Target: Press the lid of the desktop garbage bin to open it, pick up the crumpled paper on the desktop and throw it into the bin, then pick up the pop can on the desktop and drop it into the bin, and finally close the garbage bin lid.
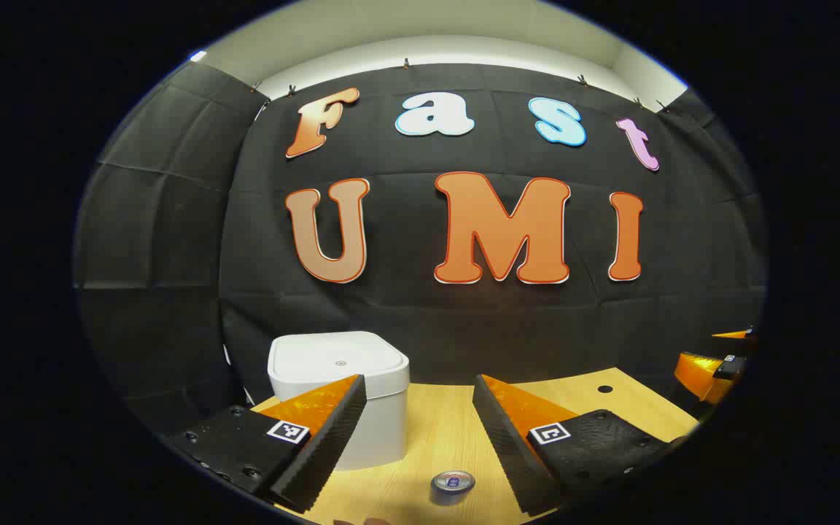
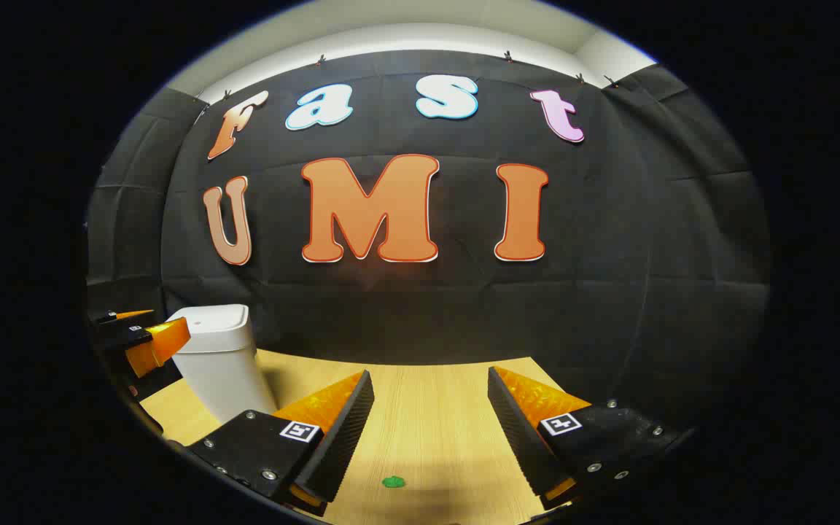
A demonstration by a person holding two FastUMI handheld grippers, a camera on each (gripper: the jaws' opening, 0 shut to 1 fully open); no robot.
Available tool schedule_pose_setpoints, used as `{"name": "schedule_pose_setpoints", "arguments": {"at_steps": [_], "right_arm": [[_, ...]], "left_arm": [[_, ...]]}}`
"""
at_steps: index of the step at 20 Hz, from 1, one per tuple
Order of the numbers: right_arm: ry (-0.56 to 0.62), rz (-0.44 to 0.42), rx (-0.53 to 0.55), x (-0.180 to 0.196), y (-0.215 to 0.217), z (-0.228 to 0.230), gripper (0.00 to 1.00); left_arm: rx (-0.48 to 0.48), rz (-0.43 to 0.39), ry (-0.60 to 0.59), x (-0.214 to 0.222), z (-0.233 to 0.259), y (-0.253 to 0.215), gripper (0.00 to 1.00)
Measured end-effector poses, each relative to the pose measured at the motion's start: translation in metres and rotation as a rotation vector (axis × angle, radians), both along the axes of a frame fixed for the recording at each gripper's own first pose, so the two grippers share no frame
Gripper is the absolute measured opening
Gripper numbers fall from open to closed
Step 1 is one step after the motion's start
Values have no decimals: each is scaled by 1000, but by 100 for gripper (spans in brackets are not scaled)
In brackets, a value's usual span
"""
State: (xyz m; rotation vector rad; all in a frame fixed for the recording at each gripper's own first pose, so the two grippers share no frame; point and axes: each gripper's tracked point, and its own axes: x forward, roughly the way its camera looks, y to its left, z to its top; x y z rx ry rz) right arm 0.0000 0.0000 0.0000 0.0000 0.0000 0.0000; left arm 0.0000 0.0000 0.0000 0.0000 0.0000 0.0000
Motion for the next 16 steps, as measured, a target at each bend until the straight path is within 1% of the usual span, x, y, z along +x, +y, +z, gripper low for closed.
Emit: {"name": "schedule_pose_setpoints", "arguments": {"at_steps": [4, 8, 10, 13, 16], "right_arm": [[14, 12, 2, 5, 0, -1, 94], [2, -24, 5, 6, 1, 4, 94], [-15, -47, -21, 6, 2, 8, 94], [-12, -27, -33, 6, 15, 6, 94], [-14, -30, -11, 5, 19, 6, 94]], "left_arm": [[-26, 4, 20, 2, -5, 1, 94], [-38, -25, 15, 9, 6, 5, 94], [-59, -26, 7, 13, 12, 12, 94], [-42, -38, 13, 18, 8, 14, 94], [-39, -63, 26, 21, 5, 12, 94]]}}
